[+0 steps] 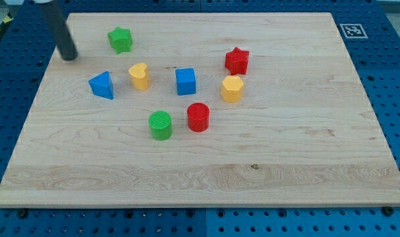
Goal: Slide the blue triangle towards the green star
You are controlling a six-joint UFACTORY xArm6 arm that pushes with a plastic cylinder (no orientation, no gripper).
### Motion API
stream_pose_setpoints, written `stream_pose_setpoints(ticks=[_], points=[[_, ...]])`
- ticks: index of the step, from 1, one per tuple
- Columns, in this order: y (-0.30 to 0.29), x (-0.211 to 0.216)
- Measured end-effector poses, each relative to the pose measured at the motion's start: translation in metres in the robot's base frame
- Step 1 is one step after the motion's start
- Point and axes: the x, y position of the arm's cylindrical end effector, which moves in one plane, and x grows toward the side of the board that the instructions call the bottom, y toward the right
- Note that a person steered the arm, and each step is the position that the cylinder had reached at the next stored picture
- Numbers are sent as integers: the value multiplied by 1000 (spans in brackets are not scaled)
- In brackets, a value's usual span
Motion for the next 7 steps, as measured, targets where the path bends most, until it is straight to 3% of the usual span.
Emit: stream_pose_setpoints(ticks=[1, 2, 3, 5, 7], points=[[17, 104], [64, 162], [96, 150], [85, 109], [129, 105]])
